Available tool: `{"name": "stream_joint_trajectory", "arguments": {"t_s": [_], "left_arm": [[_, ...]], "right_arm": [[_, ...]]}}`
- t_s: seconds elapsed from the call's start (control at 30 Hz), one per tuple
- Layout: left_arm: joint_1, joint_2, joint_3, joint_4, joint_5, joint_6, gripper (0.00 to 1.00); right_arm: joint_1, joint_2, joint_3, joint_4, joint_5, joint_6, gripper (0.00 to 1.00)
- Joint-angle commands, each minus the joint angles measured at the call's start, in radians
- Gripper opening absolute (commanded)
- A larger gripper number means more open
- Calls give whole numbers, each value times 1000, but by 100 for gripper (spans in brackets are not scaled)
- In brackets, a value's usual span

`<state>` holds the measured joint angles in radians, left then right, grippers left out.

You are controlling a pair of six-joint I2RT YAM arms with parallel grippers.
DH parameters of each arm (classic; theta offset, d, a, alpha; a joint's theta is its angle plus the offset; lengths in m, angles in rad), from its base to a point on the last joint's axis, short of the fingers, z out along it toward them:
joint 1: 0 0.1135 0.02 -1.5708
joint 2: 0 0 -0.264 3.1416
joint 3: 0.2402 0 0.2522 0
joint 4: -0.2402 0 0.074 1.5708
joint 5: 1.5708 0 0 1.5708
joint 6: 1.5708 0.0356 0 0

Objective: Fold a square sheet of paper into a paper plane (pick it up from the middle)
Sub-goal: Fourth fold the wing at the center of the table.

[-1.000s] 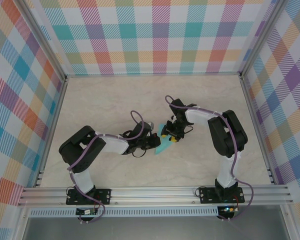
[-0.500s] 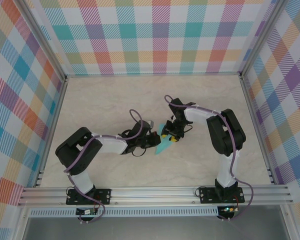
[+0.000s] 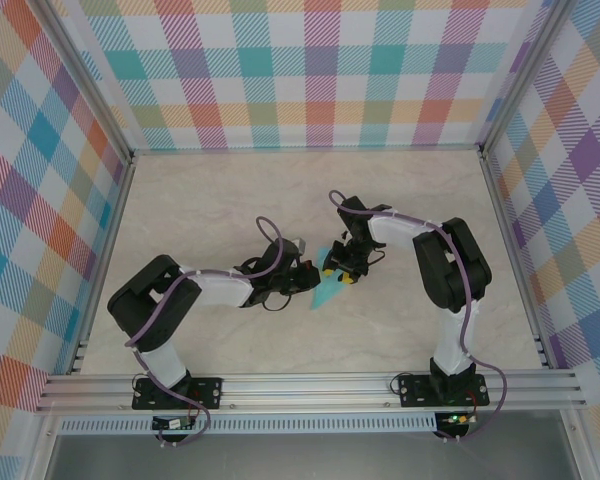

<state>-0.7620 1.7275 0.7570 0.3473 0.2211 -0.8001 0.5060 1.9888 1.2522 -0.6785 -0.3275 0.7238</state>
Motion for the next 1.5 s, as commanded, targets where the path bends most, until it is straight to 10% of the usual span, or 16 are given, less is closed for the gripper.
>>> {"name": "stream_joint_trajectory", "arguments": {"t_s": [0.0,1.47], "left_arm": [[11,8,25,-5,12,-4,0],[11,73,73,-103,-9,31,0]], "right_arm": [[20,167,-89,-9,174,-9,43],[22,205,-77,-51,222,14,36]]}}
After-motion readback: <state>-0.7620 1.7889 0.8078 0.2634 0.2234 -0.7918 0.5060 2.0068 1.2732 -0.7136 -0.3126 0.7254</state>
